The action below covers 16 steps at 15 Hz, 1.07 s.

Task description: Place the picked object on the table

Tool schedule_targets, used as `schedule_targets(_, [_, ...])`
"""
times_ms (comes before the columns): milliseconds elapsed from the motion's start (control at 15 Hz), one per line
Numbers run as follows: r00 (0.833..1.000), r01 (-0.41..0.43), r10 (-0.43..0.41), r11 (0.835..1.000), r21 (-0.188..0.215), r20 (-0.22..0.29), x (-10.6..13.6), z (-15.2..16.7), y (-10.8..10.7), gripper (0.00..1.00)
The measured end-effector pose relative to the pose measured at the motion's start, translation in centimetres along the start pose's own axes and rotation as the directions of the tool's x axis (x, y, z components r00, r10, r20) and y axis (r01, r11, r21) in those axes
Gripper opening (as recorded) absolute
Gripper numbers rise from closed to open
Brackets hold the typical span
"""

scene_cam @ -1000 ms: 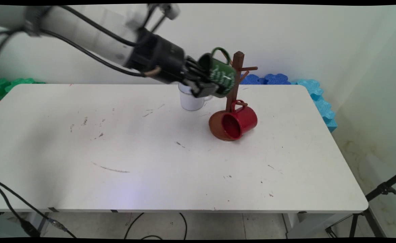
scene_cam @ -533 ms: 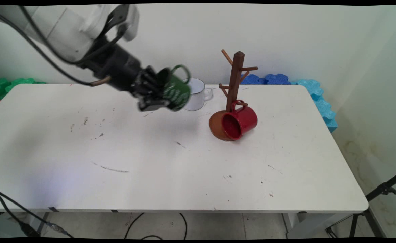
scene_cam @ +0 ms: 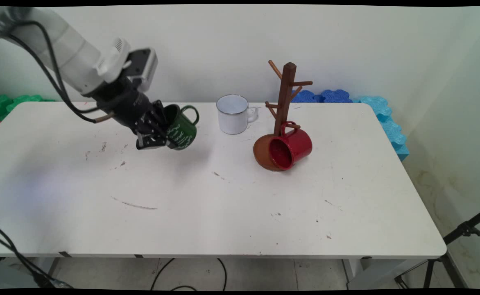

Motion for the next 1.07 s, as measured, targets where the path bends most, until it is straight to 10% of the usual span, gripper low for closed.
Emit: schedule_targets(1067, [0.972,-0.151,0.161,0.986,-0.07,0.171,1.3,11.5,-6.3,0.0])
